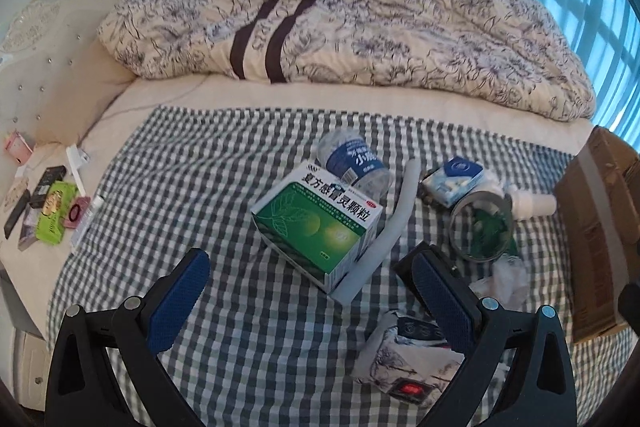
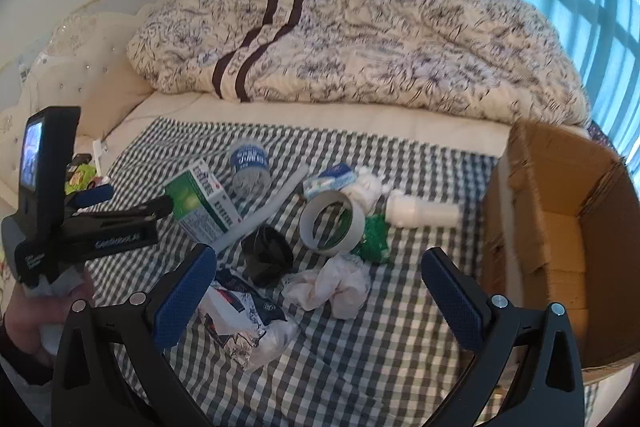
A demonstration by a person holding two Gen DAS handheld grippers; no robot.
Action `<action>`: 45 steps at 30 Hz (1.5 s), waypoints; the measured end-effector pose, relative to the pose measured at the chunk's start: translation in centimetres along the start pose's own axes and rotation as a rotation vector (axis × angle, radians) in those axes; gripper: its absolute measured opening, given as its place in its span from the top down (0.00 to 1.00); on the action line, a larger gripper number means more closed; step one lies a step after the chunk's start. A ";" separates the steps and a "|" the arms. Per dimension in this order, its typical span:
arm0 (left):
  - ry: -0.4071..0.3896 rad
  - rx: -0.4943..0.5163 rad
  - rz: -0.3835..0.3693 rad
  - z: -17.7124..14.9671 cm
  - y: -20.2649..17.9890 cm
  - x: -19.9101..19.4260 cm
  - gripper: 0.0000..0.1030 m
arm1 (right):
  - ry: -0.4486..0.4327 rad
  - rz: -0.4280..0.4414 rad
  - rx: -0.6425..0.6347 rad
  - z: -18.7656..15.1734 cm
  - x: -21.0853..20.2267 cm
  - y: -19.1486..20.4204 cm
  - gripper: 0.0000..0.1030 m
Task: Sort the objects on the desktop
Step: 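Grasp the green-and-white medicine box with the left gripper, then lift the medicine box with the left gripper while the right gripper grasps the tissue-wrapped packet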
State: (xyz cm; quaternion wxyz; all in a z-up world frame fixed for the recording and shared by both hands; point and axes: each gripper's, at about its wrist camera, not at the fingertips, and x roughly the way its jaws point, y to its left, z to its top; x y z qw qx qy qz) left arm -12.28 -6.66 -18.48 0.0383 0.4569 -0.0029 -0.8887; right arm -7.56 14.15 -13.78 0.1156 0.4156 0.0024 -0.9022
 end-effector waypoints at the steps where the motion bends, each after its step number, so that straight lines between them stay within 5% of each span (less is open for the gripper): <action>1: 0.008 -0.003 -0.001 0.0 0.1 0.5 0.00 | 0.009 0.007 -0.002 -0.1 0.4 0.1 0.00; 24: 0.197 -0.260 -0.036 3.6 0.8 11.1 0.00 | 0.154 0.182 -0.127 -3.0 7.5 3.0 0.00; 29: 0.324 -0.314 0.006 4.5 0.9 12.1 0.00 | 0.167 0.184 -0.127 -3.2 8.0 2.9 0.00; 34: 0.409 -0.238 0.047 3.7 -0.1 14.6 0.00 | 0.181 0.201 -0.139 -3.4 8.5 2.9 0.00; 45: 0.369 -0.305 0.010 0.6 3.1 14.8 0.06 | 0.286 0.306 -0.242 -4.3 10.8 5.1 0.02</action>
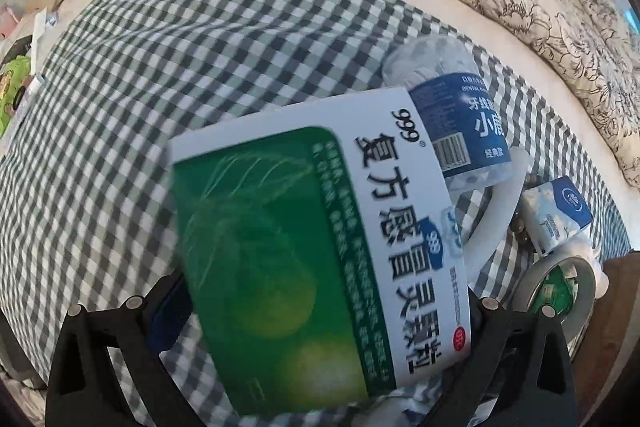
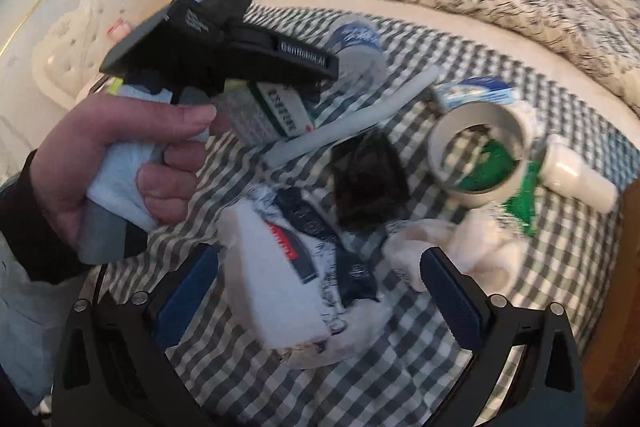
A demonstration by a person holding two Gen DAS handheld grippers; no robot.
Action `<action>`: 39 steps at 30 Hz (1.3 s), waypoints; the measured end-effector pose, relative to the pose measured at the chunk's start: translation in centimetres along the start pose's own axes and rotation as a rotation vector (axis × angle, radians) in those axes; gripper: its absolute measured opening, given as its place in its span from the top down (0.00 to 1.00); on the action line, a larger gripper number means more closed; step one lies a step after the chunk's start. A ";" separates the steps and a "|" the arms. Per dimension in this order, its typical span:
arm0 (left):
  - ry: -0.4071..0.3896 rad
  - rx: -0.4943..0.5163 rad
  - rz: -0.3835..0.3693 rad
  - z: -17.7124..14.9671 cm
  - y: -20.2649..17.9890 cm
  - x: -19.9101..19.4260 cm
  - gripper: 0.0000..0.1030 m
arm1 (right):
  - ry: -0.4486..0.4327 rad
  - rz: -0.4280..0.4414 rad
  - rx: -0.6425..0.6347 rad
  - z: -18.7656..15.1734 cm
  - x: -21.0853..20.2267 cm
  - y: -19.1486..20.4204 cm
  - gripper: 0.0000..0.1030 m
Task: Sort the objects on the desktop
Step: 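Lift the medicine box with the left gripper while the right gripper grasps the tissue-wrapped packet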
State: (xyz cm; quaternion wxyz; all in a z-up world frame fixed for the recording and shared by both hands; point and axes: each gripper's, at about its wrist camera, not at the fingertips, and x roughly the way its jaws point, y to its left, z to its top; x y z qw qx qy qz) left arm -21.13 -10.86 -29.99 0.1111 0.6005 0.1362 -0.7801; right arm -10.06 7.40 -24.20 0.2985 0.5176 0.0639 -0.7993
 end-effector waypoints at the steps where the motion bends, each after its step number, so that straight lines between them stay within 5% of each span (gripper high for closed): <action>1: -0.007 0.007 -0.006 -0.1 0.3 -0.1 0.09 | 0.020 0.008 -0.009 0.0 0.4 0.2 0.03; 4: -0.012 0.021 -0.029 -0.3 1.4 -0.4 0.21 | 0.091 0.034 -0.031 0.0 2.1 0.5 0.15; 8: -0.037 0.031 -0.059 -0.7 3.9 -1.2 0.22 | 0.168 0.015 -0.030 -0.1 3.8 0.3 0.57; 15: -0.110 0.053 -0.068 -2.4 5.0 -5.9 0.23 | 0.135 -0.019 -0.032 -0.5 3.0 0.6 0.87; 18: -0.159 0.074 -0.059 -2.5 2.7 -7.8 0.23 | 0.100 -0.028 -0.023 -0.8 1.9 0.7 0.93; 39: -0.486 0.175 -0.102 -5.7 -1.3 -24.4 0.23 | -0.267 -0.093 0.054 -1.0 -13.8 1.2 0.94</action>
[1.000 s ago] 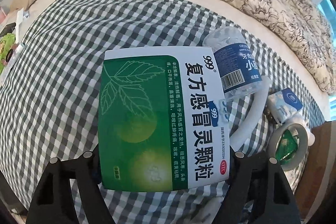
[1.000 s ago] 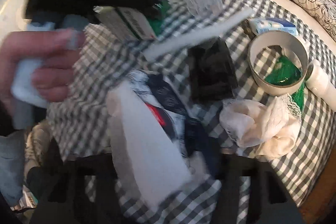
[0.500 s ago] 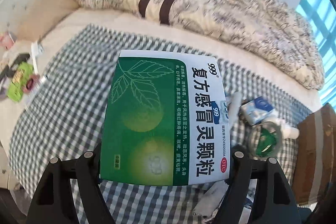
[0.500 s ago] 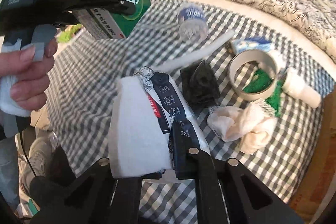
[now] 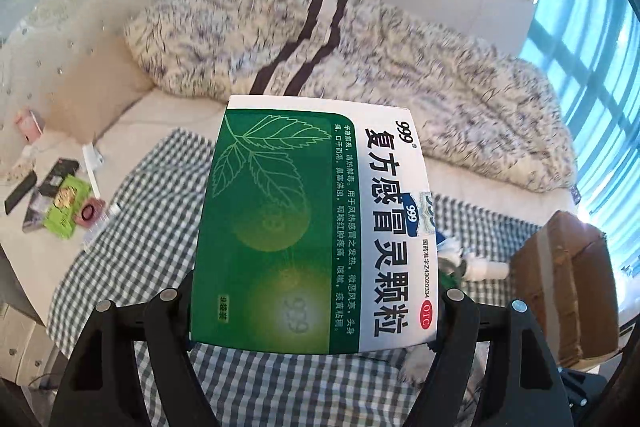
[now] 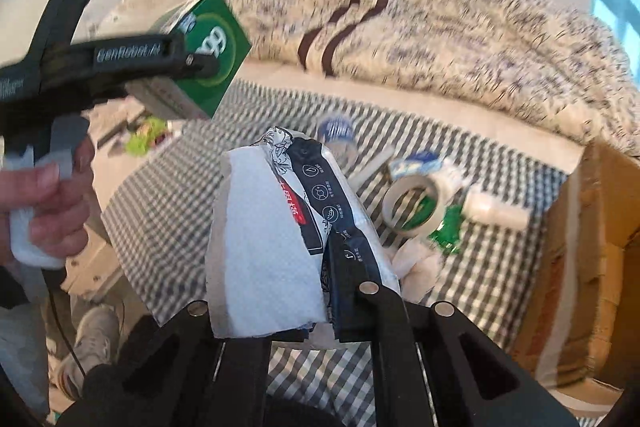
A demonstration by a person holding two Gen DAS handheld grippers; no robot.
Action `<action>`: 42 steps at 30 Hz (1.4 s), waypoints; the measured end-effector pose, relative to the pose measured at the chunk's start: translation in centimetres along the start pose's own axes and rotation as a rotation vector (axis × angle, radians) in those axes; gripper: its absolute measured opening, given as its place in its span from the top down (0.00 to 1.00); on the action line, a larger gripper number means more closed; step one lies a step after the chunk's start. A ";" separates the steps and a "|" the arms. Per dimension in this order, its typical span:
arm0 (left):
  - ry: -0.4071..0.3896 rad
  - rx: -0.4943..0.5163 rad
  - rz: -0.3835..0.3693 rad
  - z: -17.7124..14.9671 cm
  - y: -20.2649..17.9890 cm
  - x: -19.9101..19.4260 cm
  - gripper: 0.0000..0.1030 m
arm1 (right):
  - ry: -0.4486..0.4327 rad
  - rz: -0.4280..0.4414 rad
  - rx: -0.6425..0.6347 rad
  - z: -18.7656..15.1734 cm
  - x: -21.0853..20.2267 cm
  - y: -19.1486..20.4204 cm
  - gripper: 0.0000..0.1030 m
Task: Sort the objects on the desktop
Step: 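Lift the medicine box with the left gripper while the right gripper grasps the tissue-wrapped packet, then carry the medicine box and tissue packet over the cardboard box with both grippers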
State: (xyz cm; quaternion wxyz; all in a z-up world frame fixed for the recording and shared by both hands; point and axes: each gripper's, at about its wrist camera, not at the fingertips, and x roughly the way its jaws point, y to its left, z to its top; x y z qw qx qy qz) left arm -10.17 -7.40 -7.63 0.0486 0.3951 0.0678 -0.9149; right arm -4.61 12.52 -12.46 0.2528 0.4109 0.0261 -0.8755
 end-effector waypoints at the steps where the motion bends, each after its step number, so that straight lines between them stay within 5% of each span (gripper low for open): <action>1: -0.015 0.006 -0.001 0.1 -0.3 -0.8 0.23 | -0.019 -0.004 0.003 0.2 -0.8 0.0 0.94; 20: -0.306 0.103 -0.053 -0.7 -6.2 -12.8 0.23 | -0.438 -0.184 0.074 2.7 -15.9 -2.8 0.94; 42: -0.320 0.197 -0.173 -0.6 -17.5 -13.0 0.23 | -0.447 -0.427 0.158 0.5 -22.3 -11.9 0.94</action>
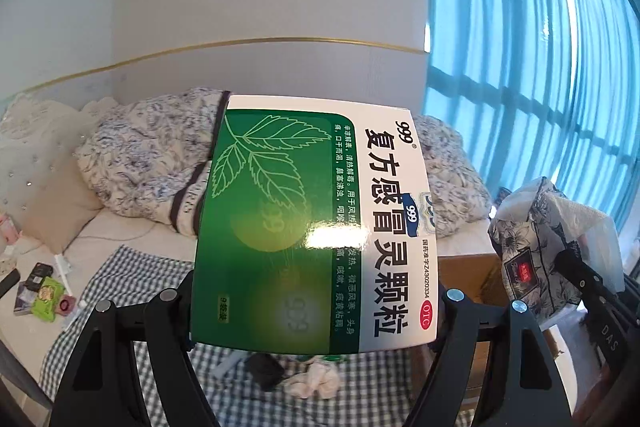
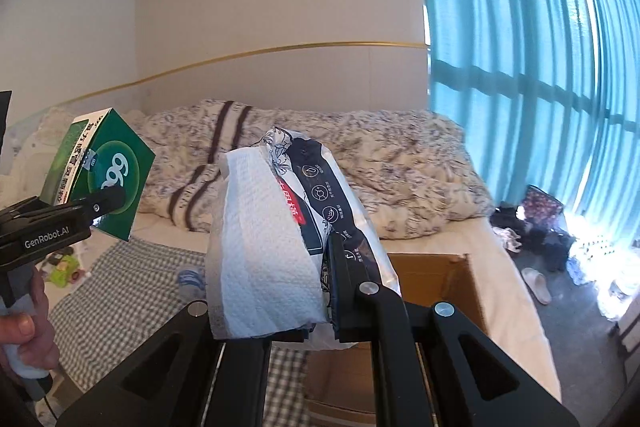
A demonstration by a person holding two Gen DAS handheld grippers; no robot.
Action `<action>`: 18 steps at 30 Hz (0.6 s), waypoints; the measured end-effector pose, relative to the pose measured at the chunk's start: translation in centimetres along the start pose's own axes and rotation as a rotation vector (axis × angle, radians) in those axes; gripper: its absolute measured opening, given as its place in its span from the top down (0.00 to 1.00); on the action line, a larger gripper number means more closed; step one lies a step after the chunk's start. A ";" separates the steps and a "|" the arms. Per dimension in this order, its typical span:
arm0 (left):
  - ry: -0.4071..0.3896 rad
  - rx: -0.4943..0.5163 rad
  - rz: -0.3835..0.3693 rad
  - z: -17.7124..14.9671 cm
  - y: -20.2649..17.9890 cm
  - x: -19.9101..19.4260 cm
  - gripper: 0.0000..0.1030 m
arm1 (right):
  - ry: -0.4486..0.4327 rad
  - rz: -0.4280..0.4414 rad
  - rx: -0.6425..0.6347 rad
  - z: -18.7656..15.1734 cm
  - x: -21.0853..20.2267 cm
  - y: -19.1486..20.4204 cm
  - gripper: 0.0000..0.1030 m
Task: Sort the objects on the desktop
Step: 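Carry the medicine box and tissue packet over the cardboard box with both grippers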
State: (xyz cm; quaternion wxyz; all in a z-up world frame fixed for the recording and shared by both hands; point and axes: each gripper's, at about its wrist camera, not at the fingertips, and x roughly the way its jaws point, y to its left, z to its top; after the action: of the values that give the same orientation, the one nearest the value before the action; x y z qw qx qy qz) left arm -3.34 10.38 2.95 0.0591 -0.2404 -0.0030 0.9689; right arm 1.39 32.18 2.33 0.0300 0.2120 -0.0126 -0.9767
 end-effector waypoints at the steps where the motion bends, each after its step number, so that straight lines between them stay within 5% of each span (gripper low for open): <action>1: 0.006 0.009 -0.013 -0.1 -0.6 0.3 0.23 | 0.004 -0.014 0.002 0.0 0.1 -0.7 0.94; 18: 0.129 0.112 -0.198 -1.9 -11.0 7.4 0.23 | 0.143 -0.199 0.082 -2.4 3.7 -9.8 0.93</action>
State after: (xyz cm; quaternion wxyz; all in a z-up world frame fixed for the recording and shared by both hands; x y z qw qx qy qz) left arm -7.71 22.15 -1.79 0.1680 -0.2972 0.0314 0.9394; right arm -1.48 41.66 -1.74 -0.0748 0.2822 -0.0293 -0.9560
